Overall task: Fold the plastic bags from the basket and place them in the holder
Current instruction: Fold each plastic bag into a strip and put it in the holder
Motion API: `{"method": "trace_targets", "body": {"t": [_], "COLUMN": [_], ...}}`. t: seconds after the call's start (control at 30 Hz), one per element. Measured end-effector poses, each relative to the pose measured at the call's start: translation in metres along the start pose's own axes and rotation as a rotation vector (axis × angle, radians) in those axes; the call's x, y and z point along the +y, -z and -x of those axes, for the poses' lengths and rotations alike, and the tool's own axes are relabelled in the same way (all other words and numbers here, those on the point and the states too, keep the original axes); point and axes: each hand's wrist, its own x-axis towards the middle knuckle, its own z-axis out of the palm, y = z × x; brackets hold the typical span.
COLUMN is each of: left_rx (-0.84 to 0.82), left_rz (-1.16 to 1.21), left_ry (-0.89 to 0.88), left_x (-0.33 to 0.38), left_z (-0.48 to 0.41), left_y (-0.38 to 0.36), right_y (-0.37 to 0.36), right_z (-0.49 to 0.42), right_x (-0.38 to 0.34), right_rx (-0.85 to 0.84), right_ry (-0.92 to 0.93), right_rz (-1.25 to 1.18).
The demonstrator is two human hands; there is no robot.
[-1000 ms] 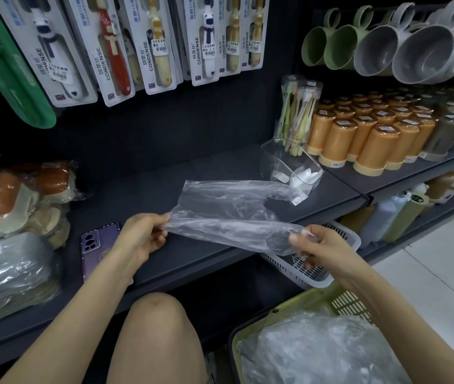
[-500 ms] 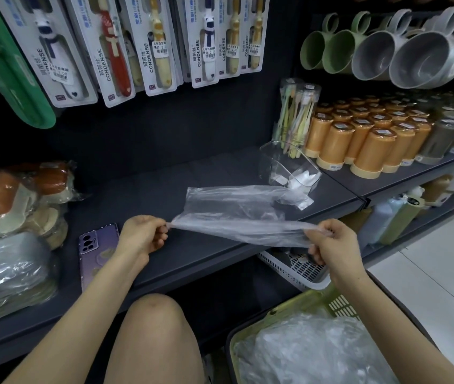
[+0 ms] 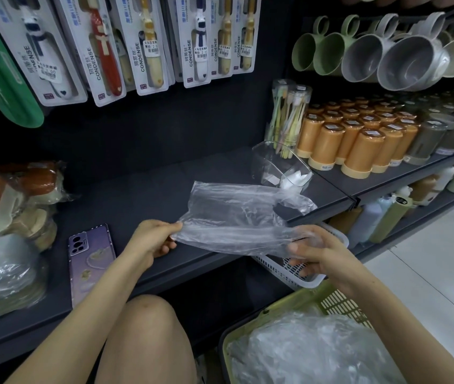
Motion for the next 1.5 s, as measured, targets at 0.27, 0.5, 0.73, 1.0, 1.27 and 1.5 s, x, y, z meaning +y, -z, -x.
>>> {"method": "trace_targets", "body": {"t": [0.27,0.5,0.73,1.0,1.27,1.5], "left_rx": [-0.040,0.063,0.084,0.086,0.081,0.014], "left_rz": [0.002,0.339,0.318,0.171,-0.190,-0.435], "left_ry": [0.081,0.062,0.002,-0.004,-0.124,-0.215], "left_x": [0.006,0.009,0.008,0.001,-0.005,-0.013], "left_z": [0.002,-0.003,0.003,0.011,0.006,0.009], "left_y": [-0.008,0.006,0.025,0.045,0.050,0.059], "right_y": [0.004,-0.003,0.003,-0.143,-0.228,-0.248], "right_z": [0.003,-0.016,-0.027,-0.095,-0.187,-0.213], "right_x": [0.002,0.003,-0.033,-0.070,-0.048,-0.031], "right_rx": [-0.010,0.000,-0.110,-0.215,-0.318,-0.305], "right_ry": [0.066,0.115,0.142,0.514,0.517,0.488], "right_rz": [-0.056,-0.108,0.404,0.766,1.376,1.503]}}
